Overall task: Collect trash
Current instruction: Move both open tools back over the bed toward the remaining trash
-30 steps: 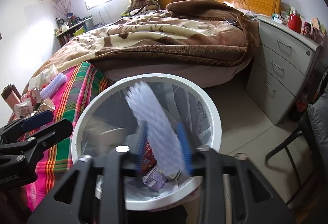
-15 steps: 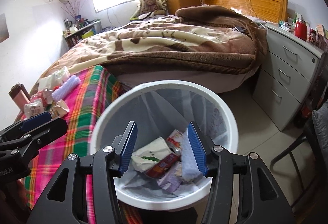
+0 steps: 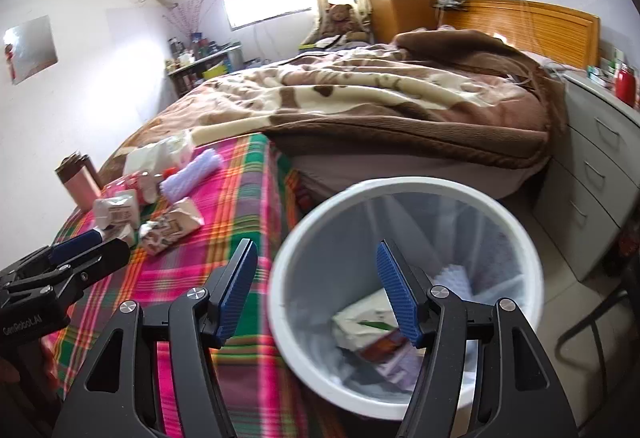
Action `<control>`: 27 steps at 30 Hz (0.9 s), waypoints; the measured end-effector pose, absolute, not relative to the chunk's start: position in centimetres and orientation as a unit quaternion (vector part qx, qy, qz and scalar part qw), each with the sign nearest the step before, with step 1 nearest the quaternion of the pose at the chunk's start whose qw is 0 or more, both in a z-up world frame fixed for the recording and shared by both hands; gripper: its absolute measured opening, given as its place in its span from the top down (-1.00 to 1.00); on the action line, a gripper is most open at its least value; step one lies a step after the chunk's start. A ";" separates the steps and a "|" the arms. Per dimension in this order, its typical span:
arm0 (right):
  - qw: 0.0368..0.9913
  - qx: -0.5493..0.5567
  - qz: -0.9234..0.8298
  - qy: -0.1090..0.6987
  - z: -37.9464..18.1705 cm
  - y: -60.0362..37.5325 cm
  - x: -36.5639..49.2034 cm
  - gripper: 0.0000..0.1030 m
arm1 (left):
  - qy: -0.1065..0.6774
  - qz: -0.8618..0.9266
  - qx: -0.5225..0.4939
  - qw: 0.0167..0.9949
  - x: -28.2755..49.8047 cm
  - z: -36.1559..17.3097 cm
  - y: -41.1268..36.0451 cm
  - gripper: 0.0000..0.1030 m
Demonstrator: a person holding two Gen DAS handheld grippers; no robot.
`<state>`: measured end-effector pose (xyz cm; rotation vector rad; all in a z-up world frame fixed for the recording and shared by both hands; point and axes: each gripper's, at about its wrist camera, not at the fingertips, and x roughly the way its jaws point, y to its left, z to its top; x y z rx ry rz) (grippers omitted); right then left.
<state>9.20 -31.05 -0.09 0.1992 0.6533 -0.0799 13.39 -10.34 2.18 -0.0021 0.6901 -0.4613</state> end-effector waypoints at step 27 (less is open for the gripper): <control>0.917 0.094 0.041 0.385 -2.7 -21.4 17.1 -0.24 | 0.391 -0.107 -0.029 0.913 18.0 -2.1 4.1 -0.57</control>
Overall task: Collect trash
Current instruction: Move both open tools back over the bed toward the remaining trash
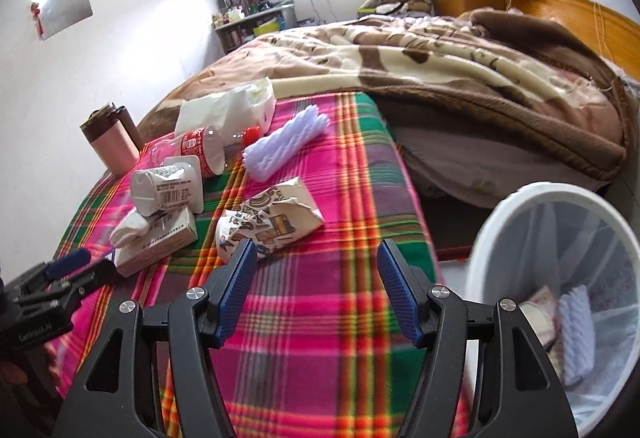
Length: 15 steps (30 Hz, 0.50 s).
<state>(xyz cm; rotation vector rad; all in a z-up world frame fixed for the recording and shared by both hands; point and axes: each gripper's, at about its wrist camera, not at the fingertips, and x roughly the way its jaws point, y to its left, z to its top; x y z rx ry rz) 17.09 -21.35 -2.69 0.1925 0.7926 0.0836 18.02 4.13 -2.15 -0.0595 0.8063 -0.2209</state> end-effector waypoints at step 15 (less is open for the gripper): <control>0.897 0.127 0.020 0.422 -4.2 -19.4 21.9 -0.35 | 0.408 -0.122 -0.001 0.905 21.0 -3.4 4.6 -0.57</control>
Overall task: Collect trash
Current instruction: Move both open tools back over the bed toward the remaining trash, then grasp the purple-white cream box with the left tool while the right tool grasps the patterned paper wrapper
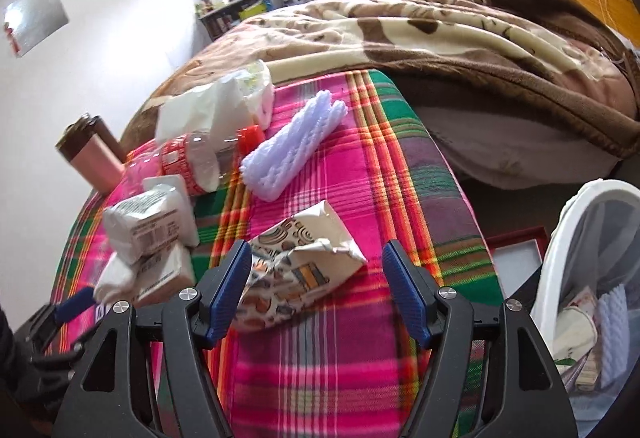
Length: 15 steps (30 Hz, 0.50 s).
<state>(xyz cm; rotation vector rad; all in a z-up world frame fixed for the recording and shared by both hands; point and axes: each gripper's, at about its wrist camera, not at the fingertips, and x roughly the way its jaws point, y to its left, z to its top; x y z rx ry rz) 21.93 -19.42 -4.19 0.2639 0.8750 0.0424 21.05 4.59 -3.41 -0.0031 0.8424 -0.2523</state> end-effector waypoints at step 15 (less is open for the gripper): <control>0.887 0.086 0.036 0.451 -4.6 -18.8 21.6 -0.35 | 0.432 -0.160 0.004 0.887 22.3 -4.4 3.0 -0.57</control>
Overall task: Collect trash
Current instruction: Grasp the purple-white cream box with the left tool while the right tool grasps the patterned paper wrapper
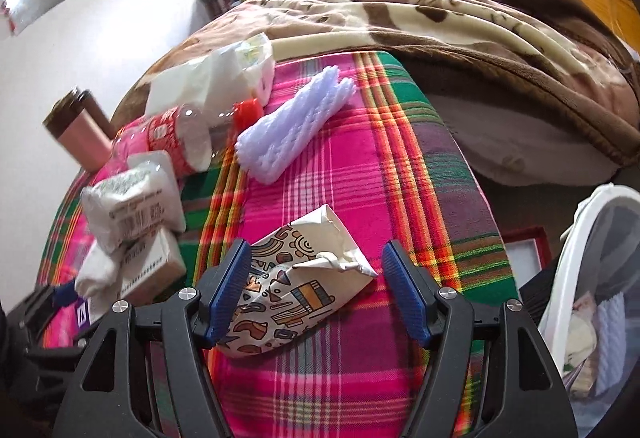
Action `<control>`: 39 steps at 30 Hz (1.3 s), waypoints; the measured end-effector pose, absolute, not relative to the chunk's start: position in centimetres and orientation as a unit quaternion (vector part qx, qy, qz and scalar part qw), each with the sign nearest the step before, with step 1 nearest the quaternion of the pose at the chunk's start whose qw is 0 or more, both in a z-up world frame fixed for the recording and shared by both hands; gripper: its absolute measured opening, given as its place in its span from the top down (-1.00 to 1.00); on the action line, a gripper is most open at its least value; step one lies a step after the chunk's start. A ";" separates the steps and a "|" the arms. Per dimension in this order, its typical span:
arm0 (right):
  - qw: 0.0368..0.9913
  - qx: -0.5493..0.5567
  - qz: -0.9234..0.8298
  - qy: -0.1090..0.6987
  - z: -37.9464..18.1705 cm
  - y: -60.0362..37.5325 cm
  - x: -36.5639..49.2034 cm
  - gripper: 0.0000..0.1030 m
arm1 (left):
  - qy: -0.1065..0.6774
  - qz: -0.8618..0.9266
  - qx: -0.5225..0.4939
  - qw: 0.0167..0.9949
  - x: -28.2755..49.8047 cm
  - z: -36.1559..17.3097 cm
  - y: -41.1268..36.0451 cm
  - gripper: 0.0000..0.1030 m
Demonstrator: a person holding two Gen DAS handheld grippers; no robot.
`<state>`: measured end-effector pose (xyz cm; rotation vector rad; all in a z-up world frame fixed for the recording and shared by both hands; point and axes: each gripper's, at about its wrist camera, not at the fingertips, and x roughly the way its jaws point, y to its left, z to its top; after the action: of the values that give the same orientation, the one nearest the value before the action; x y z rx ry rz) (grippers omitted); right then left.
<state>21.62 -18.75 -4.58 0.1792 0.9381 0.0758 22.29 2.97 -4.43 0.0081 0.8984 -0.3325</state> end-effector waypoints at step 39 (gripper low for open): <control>0.887 0.131 0.042 0.441 -5.3 -20.2 18.3 0.42 | 0.451 -0.159 -0.004 0.878 22.3 -4.8 -0.1 0.13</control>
<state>18.30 -20.21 -5.27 0.2723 0.9170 0.0870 22.30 -0.15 -4.76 -0.0080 0.9413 -0.3318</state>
